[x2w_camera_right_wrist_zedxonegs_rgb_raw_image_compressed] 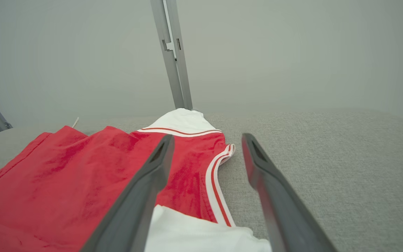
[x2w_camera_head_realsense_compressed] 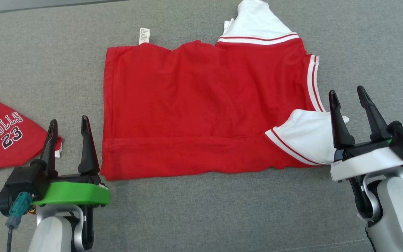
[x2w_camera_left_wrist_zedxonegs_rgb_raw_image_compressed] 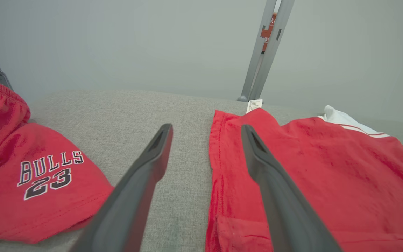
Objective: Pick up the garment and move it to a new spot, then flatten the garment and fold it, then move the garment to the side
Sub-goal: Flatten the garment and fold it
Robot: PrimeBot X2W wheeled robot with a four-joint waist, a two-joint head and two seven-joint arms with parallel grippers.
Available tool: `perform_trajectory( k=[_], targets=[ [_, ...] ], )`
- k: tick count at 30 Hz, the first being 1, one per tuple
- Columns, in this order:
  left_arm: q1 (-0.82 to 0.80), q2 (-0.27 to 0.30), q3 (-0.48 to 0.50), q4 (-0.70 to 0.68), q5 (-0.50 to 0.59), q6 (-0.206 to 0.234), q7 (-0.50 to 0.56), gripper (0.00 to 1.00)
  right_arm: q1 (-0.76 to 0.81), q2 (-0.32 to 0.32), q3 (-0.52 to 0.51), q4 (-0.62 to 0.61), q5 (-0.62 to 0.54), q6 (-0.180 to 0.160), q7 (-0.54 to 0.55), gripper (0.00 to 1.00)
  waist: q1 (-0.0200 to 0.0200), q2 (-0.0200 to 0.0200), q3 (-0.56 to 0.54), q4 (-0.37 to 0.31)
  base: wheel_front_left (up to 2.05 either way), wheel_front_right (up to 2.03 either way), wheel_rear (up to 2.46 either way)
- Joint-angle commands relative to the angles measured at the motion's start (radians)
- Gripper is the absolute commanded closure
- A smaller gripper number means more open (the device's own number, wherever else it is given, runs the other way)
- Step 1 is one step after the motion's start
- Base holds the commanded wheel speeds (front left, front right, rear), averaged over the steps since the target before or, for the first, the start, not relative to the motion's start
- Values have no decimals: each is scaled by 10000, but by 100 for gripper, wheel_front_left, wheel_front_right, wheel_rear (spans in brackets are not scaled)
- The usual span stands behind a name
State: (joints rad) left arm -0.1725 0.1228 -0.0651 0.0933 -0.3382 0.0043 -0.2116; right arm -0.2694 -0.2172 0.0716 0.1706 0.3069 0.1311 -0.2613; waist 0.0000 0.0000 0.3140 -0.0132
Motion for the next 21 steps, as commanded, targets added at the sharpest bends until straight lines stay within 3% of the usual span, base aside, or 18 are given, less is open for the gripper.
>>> perform_trajectory(
  k=[1, 12, 21],
  targets=[
    [218, -34, 22, -105, 166, 97, -158, 0, 348, 63, -33, -312, -126, -5, -36, 0, 0, 0, -285, -82, 0, 0, 0],
    [1553, -101, -217, -1016, 640, 500, -240, 0, 2582, 568, -85, -2395, -466, -6, 388, 0, 0, 0, -1049, -252, 0, 0, 0],
    [1896, -26, -377, -1155, 644, 621, 56, 0, 3077, 686, -241, -2891, -520, -5, 801, 0, 0, 0, -1172, -219, 0, 0, 0]
  ],
)
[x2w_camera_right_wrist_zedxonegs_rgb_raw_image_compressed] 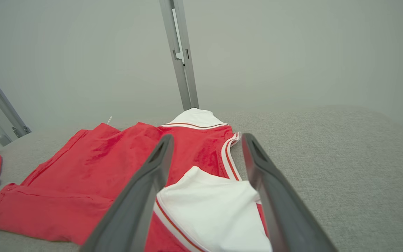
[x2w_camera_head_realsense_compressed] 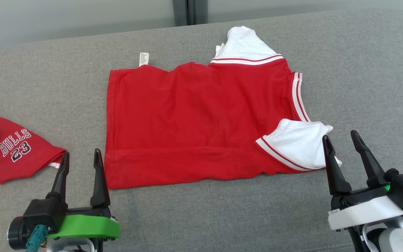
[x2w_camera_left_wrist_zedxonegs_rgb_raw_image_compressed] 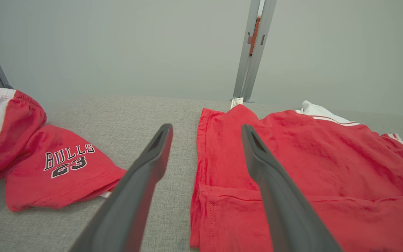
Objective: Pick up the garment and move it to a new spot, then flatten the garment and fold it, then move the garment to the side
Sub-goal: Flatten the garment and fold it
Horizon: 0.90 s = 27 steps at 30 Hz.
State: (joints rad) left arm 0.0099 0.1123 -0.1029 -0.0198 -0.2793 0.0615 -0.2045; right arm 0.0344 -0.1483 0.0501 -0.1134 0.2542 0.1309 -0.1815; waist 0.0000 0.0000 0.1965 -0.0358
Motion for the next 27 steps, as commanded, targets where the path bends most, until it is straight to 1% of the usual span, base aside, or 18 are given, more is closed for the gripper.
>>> perform_trajectory(
  k=[1, 5, 10, 17, 21, 22, 23, 24, 25, 26, 27],
  targets=[
    [59, 105, -17, -30, 68, 55, 27, 0, 39, -10, -35, -62, 18, -3, 53, 0, 0, 0, 17, 18, 0, 0, 0],
    [-44, 168, -104, 184, 15, 9, 334, 0, -4, -152, -52, 139, 2, -3, 223, 0, 0, 0, 148, 53, 0, 0, 0],
    [-340, 188, -199, 974, -311, -258, 778, 0, -131, -380, -189, 929, 121, -3, 280, 0, 0, 0, 643, 113, 0, 0, 0],
    [-1214, 35, -333, 2772, -995, -825, 1221, 0, -1021, -645, -238, 3144, 492, -5, 13, 0, 0, 0, 1388, 173, 0, 0, 0],
    [-1598, -71, -289, 3544, -1495, -1091, 1616, 0, -1702, -748, 91, 4204, 805, -3, -110, 0, 0, 0, 1586, 179, 0, 0, 0],
    [-1639, -109, -284, 3752, -1710, -1168, 1800, 6, -1853, -799, 203, 4476, 884, -3, -98, 0, 0, 0, 1607, 183, 0, 0, 0],
    [-1654, -154, -262, 3881, -1955, -1267, 1951, 31, -1963, -798, 304, 4648, 999, -3, -96, 0, 0, 0, 1624, 187, 0, 0, 0],
    [-1676, -192, -297, 3989, -2105, -1367, 2116, 82, -2088, -812, 402, 4833, 1088, -3, -119, 7, 0, 0, 1629, 187, 0, 0, 0],
    [-1667, -135, -406, 4138, -2121, -1436, 2318, 100, -2190, -839, 487, 5068, 1220, -3, -129, 50, 0, 0, 1623, 190, 0, 0, 0],
    [-1643, -141, -480, 4211, -2255, -1511, 2428, 100, -2261, -856, 594, 5252, 1385, -3, -158, 100, 0, 0, 1616, 206, 0, 0, 0],
    [-1640, -178, -509, 4209, -2361, -1557, 2438, 100, -2300, -885, 666, 5380, 1464, -3, -177, 100, 0, 0, 1606, 217, 0, 0, 0]
  ],
)
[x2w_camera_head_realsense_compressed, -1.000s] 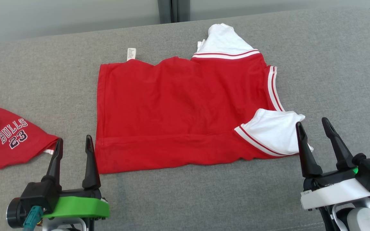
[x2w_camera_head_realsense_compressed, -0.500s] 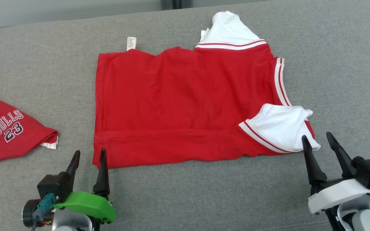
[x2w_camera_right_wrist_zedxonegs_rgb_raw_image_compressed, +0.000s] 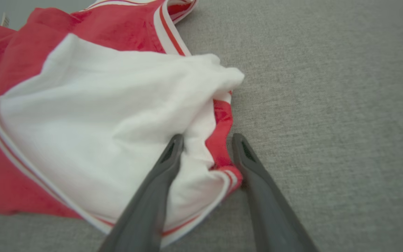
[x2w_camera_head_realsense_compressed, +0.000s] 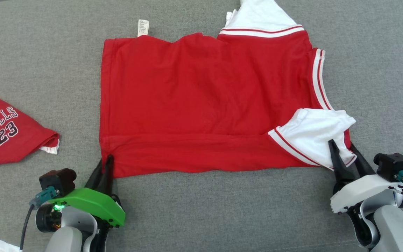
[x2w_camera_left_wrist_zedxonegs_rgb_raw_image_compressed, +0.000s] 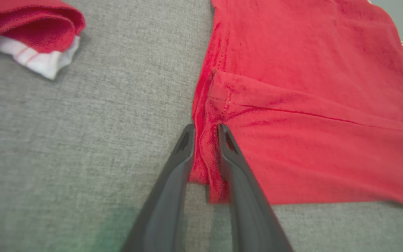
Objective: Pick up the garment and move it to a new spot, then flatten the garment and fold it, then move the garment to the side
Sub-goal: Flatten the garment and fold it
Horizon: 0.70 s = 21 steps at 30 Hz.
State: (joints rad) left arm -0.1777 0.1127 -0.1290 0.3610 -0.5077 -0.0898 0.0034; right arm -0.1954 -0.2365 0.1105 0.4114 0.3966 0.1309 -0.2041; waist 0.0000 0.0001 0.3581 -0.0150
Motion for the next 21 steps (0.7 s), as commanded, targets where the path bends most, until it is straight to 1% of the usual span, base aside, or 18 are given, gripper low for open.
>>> perform_trajectory(
  k=[1, 5, 10, 15, 19, 20, 21],
  targets=[
    [260, -122, -251, 378, -66, -58, 349, 100, -39, -27, 129, 270, 148, -5, -13, 100, 0, -1, -33, 17, 0, 0, 0],
    [596, 9, -321, 69, 7, -79, 147, 100, 128, -164, 147, 348, 456, -11, -257, 100, 0, -1, -257, 83, 0, 0, 0],
    [1189, 249, -283, -719, 144, 202, 193, 100, 810, -181, -151, -181, 615, -9, -445, 100, 0, -1, -668, 185, 0, 0, 0],
    [2097, 582, -249, -1868, 194, 588, 820, 100, 2000, 26, -585, -940, 607, -11, -337, 100, 0, -1, -1064, 269, 0, 0, 0],
    [2772, 839, -206, -2515, 90, 780, 1402, 100, 2770, 294, -795, -1419, 521, -9, -75, 100, 0, -1, -1332, 233, 0, 0, 0],
    [2853, 882, -252, -2608, 103, 796, 1532, 100, 2865, 334, -818, -1512, 482, -9, -25, 91, 0, -1, -1353, 220, 0, 0, 0],
    [2933, 889, -294, -2700, 105, 825, 1649, 72, 2946, 384, -834, -1597, 453, -9, 42, 53, 0, -1, -1381, 204, 0, 0, 0]
  ],
)
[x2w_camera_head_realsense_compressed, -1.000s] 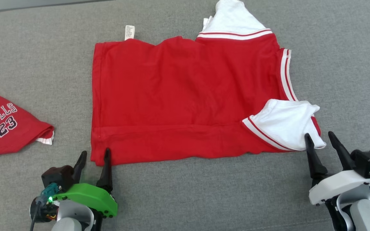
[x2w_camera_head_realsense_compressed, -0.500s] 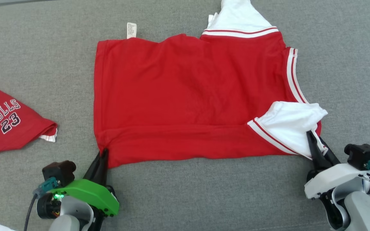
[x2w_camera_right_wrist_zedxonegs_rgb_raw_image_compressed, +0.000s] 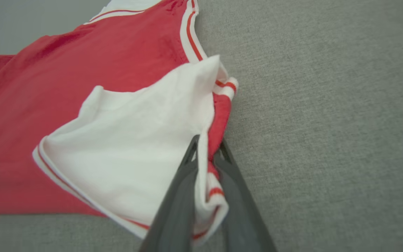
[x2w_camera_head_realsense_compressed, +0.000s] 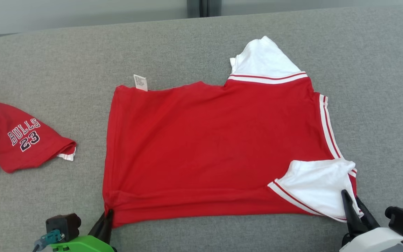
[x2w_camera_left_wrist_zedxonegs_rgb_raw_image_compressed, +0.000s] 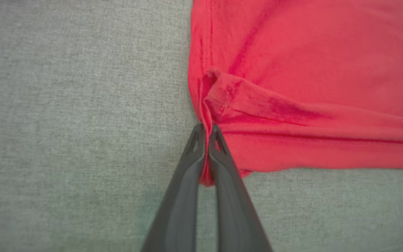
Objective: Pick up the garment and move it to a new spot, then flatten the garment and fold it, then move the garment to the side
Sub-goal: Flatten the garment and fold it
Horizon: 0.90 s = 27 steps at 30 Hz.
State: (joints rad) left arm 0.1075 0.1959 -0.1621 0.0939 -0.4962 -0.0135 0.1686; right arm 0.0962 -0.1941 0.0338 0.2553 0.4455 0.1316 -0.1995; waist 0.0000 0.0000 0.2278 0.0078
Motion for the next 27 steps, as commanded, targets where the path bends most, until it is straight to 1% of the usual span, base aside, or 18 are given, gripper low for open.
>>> perform_trajectory(
  k=[1, 3, 8, 9, 13, 17, 21, 26, 27],
  targets=[
    [94, 61, -9, -96, 27, 72, 26, 0, 53, -33, -93, -125, -153, -17, 1, 0, 0, 0, -104, -44, 0, 0, 0],
    [73, -36, 67, -279, 164, 235, -306, 0, -17, -48, -176, -366, -452, -15, -100, 0, 0, 0, -147, -102, 0, 0, 0],
    [-260, -278, 191, -851, 1040, 896, -1911, 0, -459, -77, -481, -1564, -1165, -14, -280, 0, 0, 0, -227, -227, 0, 0, 0],
    [-349, -313, 234, -1025, 1235, 1013, -2306, 0, -531, -54, -513, -1929, -1320, -14, -214, 0, 0, 0, -260, -248, 0, 0, 0],
    [-596, -374, 275, -1546, 1731, 1340, -3147, 0, -808, -49, -488, -3089, -1561, -14, 203, 0, 0, 0, -352, -278, 0, 0, 0],
    [-730, -377, 182, -1877, 1895, 1477, -3159, 0, -743, 19, -470, -3820, -1752, -14, 738, 0, 0, 0, -429, -240, 0, 0, 0],
    [-718, -313, 143, -2150, 2020, 1622, -3042, 0, -594, 70, -473, -4141, -1784, -14, 1002, 0, 0, 0, -441, -226, 0, 0, 0],
    [-971, -126, 154, -2176, 1985, 1522, -2844, 0, -583, 130, -436, -4256, -1714, -14, 1076, 0, 0, 0, -250, -177, 0, 0, 0],
    [-1169, -55, 139, -2193, 1938, 1427, -2758, 0, -611, 156, -434, -4292, -1707, -14, 1074, 0, 0, 0, -153, -155, 0, 0, 0]
  ],
)
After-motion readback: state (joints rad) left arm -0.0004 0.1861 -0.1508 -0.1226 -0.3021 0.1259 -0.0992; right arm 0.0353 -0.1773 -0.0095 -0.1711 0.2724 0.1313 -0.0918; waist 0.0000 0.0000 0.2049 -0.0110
